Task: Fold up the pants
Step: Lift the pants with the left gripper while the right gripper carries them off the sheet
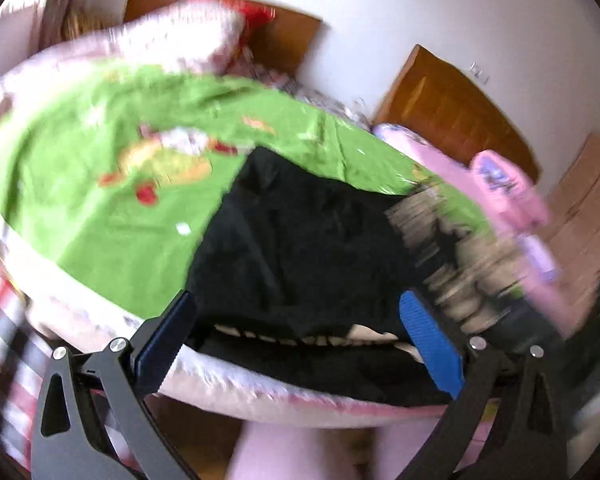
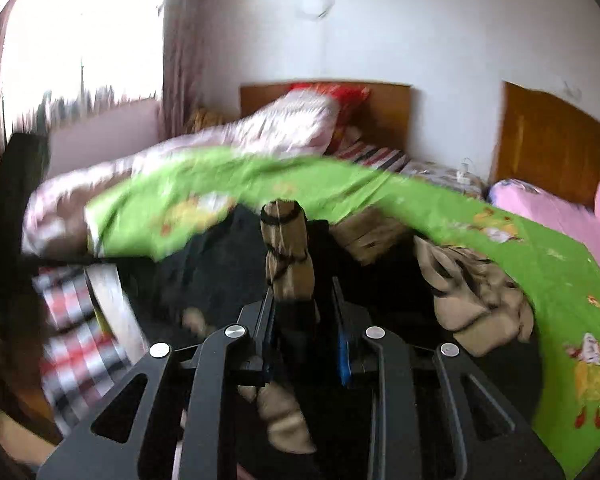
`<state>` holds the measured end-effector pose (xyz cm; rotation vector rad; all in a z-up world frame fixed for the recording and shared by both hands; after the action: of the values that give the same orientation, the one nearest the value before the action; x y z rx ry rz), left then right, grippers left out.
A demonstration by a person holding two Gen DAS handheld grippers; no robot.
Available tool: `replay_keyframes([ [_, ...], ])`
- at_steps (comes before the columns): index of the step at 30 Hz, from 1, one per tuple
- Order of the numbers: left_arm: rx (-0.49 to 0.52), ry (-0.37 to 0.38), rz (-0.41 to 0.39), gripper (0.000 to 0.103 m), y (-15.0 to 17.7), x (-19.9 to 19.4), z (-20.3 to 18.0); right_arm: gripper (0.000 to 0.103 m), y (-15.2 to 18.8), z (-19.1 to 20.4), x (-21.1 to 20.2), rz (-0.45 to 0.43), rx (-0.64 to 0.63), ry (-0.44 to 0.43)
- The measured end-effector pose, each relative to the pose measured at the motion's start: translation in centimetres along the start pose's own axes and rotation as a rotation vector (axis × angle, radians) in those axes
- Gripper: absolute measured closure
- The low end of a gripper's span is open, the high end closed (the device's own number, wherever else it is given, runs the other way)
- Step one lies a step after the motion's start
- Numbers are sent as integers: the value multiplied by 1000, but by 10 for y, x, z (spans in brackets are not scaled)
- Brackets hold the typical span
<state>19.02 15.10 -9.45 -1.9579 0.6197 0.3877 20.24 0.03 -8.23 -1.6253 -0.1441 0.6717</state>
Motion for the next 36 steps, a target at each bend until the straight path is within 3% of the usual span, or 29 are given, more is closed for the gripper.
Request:
replay_keyframes([
  [4, -120, 181, 142, 2, 5, 15, -20, 78, 29, 17, -4, -16, -184, 90],
  [6, -144, 325, 250, 2, 10, 30, -55, 78, 25, 18, -8, -54, -247, 135],
  [8, -151, 394, 337, 2, 15, 45, -81, 78, 20, 15, -16, -88, -287, 168],
  [12, -68, 368, 472, 2, 26, 87, -116, 78, 18, 17, -28, -110, -326, 192],
  [14, -67, 415, 551, 2, 36, 100, -135, 77, 19, 16, -31, -107, -331, 193],
  [16, -17, 402, 575, 8, 42, 107, -144, 70, 21, 17, -30, -95, -309, 163],
  [18, 46, 332, 581, 20, 48, 116, -144, 52, 24, 11, -37, -82, -273, 140],
  [20, 82, 309, 570, 21, 49, 116, -146, 31, 20, -6, -58, -107, -214, 148],
  [23, 92, 288, 569, 22, 45, 119, -144, 20, 23, -51, -96, -135, -79, 203],
  [25, 95, 279, 568, 23, 43, 119, -143, 16, 34, -83, -121, -141, 11, 246],
  [28, 129, 248, 555, 36, 39, 120, -140, 15, 60, -119, -161, -145, 106, 310],
  [31, 140, 227, 526, 58, 29, 114, -147, 15, 92, -130, -179, -95, 153, 328],
  [33, 115, 274, 495, 71, 15, 104, -160, 15, 102, -125, -177, -85, 151, 318],
  [36, 60, 360, 464, 74, -7, 88, -188, 15, 95, -112, -163, -108, 111, 316],
])
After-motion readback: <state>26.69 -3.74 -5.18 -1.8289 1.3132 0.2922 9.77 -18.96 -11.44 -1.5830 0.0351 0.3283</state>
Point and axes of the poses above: each gripper's, at about its wrist camera, not at the fingertips, and x roughly the way its jaws point, z to its left, y to its underside, the point moved 10 cm from there along x, roughly the way its jaws point, and after that the axes turned 13 degrees about -z, right-handed, at the moved point
